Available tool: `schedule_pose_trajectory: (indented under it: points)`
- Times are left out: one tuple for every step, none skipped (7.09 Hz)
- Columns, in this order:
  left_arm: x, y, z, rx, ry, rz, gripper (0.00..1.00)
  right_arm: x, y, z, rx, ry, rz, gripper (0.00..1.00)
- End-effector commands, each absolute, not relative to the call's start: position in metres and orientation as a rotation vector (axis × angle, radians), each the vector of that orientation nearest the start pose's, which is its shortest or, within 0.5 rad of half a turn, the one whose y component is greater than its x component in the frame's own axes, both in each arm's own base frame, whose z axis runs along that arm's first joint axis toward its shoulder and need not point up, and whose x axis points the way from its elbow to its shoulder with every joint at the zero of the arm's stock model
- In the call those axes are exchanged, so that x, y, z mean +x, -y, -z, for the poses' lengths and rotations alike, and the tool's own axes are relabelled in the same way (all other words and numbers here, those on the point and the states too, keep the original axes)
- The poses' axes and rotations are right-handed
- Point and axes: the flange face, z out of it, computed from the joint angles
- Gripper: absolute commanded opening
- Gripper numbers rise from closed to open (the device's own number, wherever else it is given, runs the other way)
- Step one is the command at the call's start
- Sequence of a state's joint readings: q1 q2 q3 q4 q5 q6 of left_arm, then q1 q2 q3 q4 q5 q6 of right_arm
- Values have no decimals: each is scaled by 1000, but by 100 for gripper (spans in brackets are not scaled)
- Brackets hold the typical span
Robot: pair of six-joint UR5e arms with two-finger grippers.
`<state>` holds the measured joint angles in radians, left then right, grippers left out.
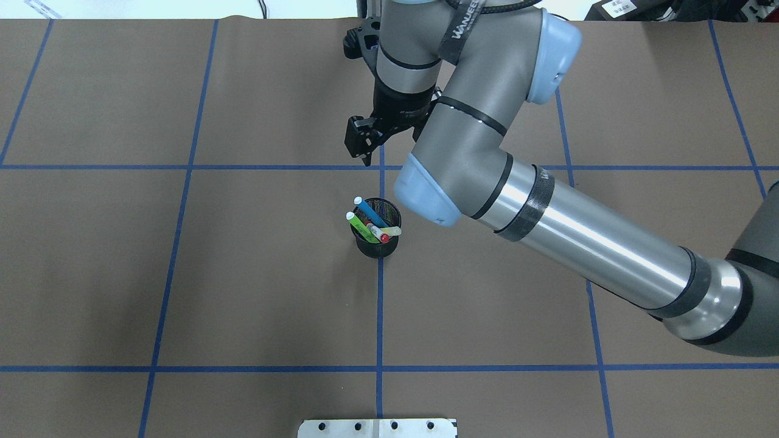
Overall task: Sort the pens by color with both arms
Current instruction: 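Move the right gripper over the black mesh pen cup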
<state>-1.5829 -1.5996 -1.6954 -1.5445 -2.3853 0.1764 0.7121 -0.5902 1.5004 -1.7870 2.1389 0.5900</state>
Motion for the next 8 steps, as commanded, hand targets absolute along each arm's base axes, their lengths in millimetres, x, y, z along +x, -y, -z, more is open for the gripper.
schedule_pose_trajectory:
  points:
    - [-67, 505, -584, 195, -800, -206, 100, -525, 521, -87, 176, 825, 431, 98]
    - [-67, 505, -585, 194, -800, -205, 100, -528, 525, -88, 243, 846, 433, 98]
    - [-67, 505, -585, 194, -800, -205, 100, -536, 526, -95, 284, 851, 439, 98]
    - [-66, 505, -585, 192, -801, -206, 100, -538, 525, -106, 364, 890, 461, 98]
    - [-66, 505, -585, 192, -801, -206, 100, -542, 518, -108, 403, 909, 503, 98]
    - [-66, 505, -586, 189, -801, -205, 100, -541, 517, -110, 493, 921, 585, 98]
    - [-66, 505, -586, 189, -801, -205, 100, -539, 513, -124, 532, 947, 603, 98]
    - [-66, 506, -586, 190, -801, -206, 100, -530, 506, -131, 547, 962, 612, 98]
